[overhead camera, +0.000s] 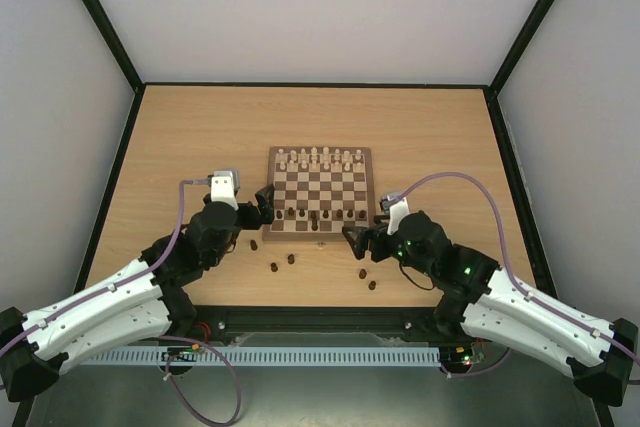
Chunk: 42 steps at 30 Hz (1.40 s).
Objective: Set up the chess pieces on the board
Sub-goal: Pick up the chess piece at the center of the board.
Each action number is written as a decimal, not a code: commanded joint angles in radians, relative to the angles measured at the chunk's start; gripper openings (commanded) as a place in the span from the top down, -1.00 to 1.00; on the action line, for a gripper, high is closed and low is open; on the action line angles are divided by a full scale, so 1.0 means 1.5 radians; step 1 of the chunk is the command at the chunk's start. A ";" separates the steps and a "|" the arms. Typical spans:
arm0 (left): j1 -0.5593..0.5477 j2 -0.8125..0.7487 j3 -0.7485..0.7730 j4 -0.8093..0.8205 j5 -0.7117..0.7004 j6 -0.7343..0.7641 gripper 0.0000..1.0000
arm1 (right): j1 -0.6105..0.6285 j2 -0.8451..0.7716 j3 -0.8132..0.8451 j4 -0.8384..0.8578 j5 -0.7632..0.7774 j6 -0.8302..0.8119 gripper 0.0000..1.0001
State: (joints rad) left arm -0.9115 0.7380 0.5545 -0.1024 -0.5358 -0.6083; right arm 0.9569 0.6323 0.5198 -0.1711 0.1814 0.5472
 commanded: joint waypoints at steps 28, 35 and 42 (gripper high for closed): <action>-0.002 -0.038 -0.010 0.012 0.023 0.006 -0.98 | 0.001 0.111 0.146 -0.196 -0.056 0.104 -0.89; -0.002 -0.041 -0.014 0.014 0.018 0.006 -0.98 | 0.030 0.271 0.200 -0.315 -0.036 0.117 -0.52; -0.002 -0.041 -0.013 0.013 0.024 0.003 -0.98 | 0.155 0.348 0.257 -0.366 0.058 0.178 -0.46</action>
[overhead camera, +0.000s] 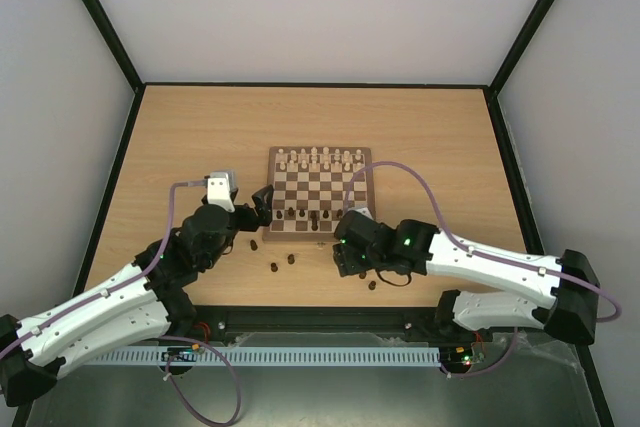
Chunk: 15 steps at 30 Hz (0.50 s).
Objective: Set up the chess pieces on the board
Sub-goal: Pick up the chess piece at the center of the board.
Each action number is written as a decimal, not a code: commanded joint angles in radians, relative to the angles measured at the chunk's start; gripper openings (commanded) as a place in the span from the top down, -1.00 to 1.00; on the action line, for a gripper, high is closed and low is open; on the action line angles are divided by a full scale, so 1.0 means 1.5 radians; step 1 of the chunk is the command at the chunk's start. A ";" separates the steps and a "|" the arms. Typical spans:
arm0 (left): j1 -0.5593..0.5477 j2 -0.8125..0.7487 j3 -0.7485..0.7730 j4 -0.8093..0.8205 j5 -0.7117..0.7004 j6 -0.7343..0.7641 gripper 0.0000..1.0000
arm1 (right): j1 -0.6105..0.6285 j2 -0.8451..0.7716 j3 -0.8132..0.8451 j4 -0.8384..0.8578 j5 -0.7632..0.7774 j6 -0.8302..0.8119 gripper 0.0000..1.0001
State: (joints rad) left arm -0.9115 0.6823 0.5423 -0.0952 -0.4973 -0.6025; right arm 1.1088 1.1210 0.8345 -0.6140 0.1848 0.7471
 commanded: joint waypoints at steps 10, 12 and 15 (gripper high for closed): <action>-0.002 0.000 -0.006 0.010 -0.003 -0.001 -0.98 | 0.073 0.014 0.070 -0.104 0.163 0.064 -0.60; -0.002 0.005 -0.005 0.011 -0.002 -0.001 -0.97 | 0.067 0.000 0.062 -0.101 0.187 0.065 -0.70; -0.002 0.012 -0.004 0.012 0.001 -0.001 -0.97 | 0.014 -0.014 0.040 -0.077 0.165 0.048 -0.66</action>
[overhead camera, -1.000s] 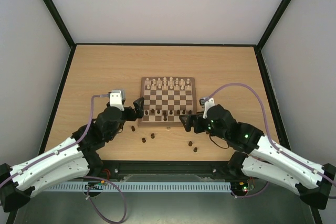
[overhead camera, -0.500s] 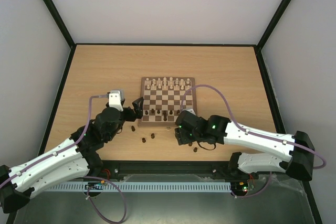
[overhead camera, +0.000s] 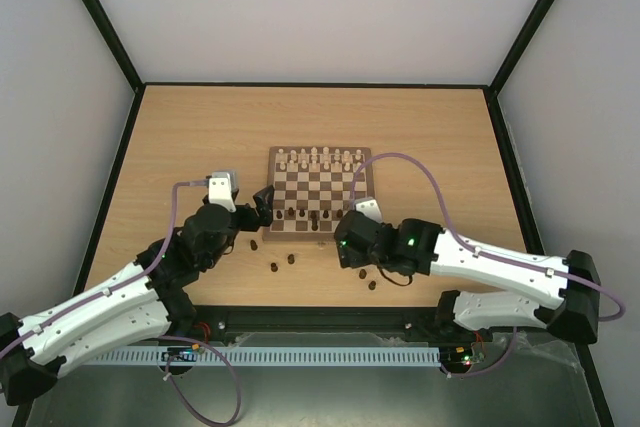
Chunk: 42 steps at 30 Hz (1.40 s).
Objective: Set up the chess pieces on the board
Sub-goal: Pick up the chess piece at the center of the board.
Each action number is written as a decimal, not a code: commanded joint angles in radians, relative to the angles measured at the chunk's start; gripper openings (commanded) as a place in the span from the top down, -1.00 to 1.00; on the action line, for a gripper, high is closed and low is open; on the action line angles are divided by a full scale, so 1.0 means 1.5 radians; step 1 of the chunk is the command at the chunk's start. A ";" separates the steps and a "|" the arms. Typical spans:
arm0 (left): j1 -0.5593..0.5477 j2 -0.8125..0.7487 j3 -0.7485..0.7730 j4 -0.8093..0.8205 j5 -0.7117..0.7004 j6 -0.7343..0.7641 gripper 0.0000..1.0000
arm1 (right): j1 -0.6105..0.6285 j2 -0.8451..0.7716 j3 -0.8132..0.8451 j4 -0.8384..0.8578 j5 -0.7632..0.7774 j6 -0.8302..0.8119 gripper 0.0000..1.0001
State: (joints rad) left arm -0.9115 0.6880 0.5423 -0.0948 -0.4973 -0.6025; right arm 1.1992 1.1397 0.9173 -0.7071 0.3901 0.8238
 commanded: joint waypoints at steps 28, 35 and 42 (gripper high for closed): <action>-0.002 0.009 -0.004 0.014 0.010 0.000 -0.98 | -0.144 0.029 -0.061 -0.087 0.009 0.057 -0.29; -0.002 0.008 -0.004 0.013 0.011 -0.003 -0.98 | -0.146 0.005 -0.097 -0.100 0.048 0.133 -0.31; -0.002 0.009 -0.006 0.016 0.018 -0.004 -0.98 | -0.183 0.006 -0.136 -0.042 0.039 0.148 -0.17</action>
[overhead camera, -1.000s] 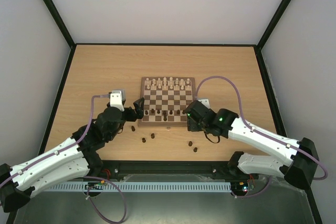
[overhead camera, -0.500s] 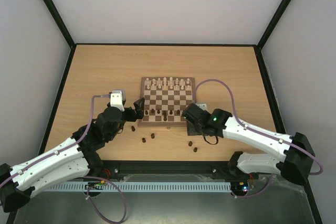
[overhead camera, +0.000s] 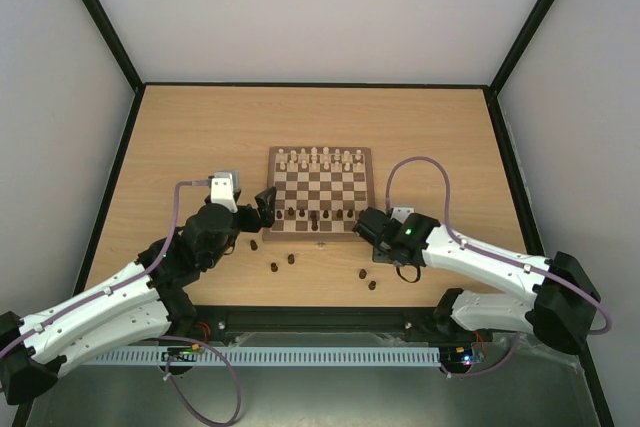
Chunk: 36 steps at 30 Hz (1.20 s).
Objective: Set up the chess pieces on the board
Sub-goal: Pick up the chess piece at the center of the board.
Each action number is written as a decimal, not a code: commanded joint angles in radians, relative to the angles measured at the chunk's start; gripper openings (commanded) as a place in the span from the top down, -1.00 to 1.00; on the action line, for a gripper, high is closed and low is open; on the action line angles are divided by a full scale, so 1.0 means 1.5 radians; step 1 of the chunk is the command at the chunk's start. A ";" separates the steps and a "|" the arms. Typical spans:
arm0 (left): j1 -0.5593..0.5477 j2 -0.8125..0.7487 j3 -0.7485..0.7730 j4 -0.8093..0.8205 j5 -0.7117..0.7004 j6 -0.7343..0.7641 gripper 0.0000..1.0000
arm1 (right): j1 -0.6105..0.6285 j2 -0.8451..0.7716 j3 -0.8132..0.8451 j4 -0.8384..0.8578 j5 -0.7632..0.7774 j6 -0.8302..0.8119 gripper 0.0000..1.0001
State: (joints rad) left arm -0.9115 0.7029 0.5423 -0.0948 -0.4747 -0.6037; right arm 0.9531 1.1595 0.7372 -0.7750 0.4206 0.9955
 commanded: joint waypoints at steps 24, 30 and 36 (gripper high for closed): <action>-0.002 -0.002 -0.007 0.019 0.014 -0.004 -0.98 | -0.109 0.029 -0.070 0.106 -0.039 -0.013 0.26; -0.002 -0.001 -0.007 0.020 0.016 -0.004 -0.98 | -0.108 0.044 -0.072 0.103 -0.029 -0.006 0.33; -0.002 -0.001 -0.007 0.021 0.018 -0.005 -0.98 | -0.108 0.049 -0.075 0.106 -0.029 -0.006 0.52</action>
State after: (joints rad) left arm -0.9115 0.7029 0.5419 -0.0937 -0.4480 -0.6094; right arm 0.7959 1.2266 0.6395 -0.5957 0.3504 0.9695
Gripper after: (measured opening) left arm 0.988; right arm 0.285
